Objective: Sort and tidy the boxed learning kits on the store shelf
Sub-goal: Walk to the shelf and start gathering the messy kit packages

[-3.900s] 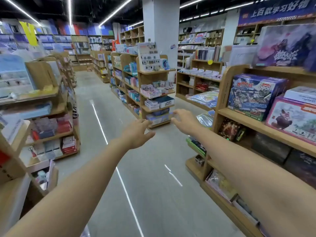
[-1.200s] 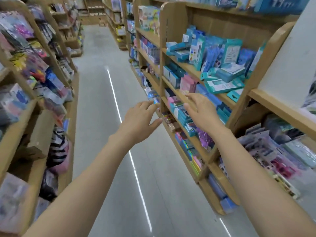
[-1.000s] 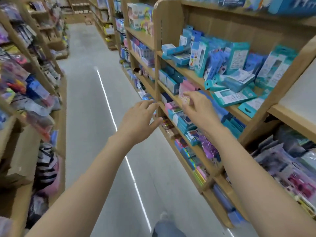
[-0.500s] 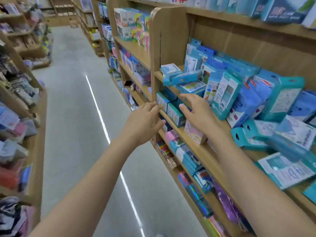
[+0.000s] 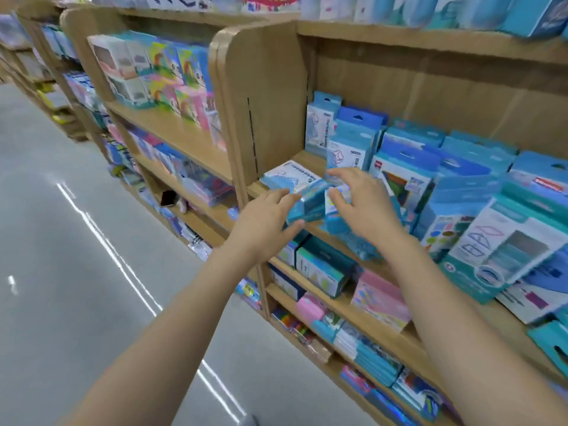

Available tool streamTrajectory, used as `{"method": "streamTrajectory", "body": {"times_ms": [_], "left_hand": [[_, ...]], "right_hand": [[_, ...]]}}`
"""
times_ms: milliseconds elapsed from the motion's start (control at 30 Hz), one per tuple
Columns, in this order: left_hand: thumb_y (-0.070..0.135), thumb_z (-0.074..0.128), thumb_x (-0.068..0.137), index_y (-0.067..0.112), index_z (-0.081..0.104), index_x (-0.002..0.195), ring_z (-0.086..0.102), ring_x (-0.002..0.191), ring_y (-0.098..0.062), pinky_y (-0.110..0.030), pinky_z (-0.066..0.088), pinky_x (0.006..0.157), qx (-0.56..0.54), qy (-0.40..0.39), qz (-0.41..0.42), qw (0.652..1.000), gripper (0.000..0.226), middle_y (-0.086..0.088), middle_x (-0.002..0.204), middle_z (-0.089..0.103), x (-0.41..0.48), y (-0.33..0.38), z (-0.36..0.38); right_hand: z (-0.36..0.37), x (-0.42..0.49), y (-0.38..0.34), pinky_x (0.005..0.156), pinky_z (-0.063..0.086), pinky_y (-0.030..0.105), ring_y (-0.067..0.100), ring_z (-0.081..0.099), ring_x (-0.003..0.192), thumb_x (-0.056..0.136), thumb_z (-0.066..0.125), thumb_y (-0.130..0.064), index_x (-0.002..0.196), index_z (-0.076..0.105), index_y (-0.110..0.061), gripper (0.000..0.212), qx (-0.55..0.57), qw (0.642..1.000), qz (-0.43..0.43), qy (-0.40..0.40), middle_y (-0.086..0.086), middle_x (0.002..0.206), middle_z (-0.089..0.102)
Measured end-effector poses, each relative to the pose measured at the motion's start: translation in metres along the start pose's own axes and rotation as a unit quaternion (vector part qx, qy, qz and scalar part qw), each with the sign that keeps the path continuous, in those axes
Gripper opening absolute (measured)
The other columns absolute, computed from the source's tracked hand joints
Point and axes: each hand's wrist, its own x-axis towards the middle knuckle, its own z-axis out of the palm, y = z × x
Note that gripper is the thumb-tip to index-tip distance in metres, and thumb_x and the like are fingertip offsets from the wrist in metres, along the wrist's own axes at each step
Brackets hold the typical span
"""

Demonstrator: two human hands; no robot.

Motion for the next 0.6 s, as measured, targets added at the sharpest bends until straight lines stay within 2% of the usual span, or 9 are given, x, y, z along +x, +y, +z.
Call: {"method": "streamTrajectory", "body": {"times_ms": [133,300,400,500,600], "left_hand": [[0.042,0.045,0.097,0.018,0.035,0.146,0.029,0.14,-0.025,-0.037,0.028,0.111,-0.022,-0.02,0.082,0.996,0.055,-0.008,0.152,0.034,0.057,-0.036,0.009],[0.042,0.045,0.097,0.019,0.037,0.144,0.027,0.14,-0.025,-0.039,0.024,0.111,-0.036,-0.05,0.138,0.989,0.052,-0.006,0.152,0.033,0.102,-0.042,0.032],[0.042,0.046,0.096,0.021,0.041,0.142,0.03,0.139,-0.024,-0.041,0.027,0.111,-0.049,-0.055,0.148,0.986,0.051,-0.005,0.152,0.034,0.118,-0.045,0.045],[0.044,0.047,0.095,0.022,0.045,0.139,0.036,0.133,-0.025,-0.043,0.031,0.106,-0.051,-0.026,0.146,0.988,0.049,-0.004,0.145,0.042,0.127,-0.048,0.055],[0.055,0.034,0.087,0.022,0.052,0.133,0.043,0.126,-0.026,-0.045,0.033,0.1,-0.058,-0.002,0.15,0.987,0.059,-0.003,0.137,0.049,0.132,-0.052,0.06]], "right_hand": [[0.011,0.024,0.004,0.092,0.043,0.036,0.023,0.056,0.113,0.096,0.051,-0.03,0.125,0.06,-0.02,0.032,-0.043,0.995,0.088,-0.012,0.001,0.124,0.062],[0.013,0.031,0.015,0.086,0.045,0.033,0.02,0.06,0.103,0.092,0.057,-0.031,0.117,0.065,-0.022,0.028,-0.072,0.987,0.14,-0.035,0.0,0.112,0.067],[0.011,0.033,0.017,0.089,0.045,0.034,0.019,0.057,0.104,0.093,0.056,-0.03,0.117,0.065,-0.021,0.027,-0.073,0.987,0.141,-0.037,0.0,0.111,0.066],[0.013,0.033,0.02,0.092,0.04,0.035,0.021,0.054,0.107,0.093,0.055,-0.03,0.119,0.064,-0.021,0.029,-0.1,0.986,0.131,-0.039,0.0,0.113,0.065],[0.016,0.033,0.025,0.094,0.038,0.038,0.022,0.053,0.109,0.092,0.058,-0.028,0.116,0.066,-0.021,0.026,-0.094,0.987,0.129,-0.03,-0.001,0.113,0.066]]}}
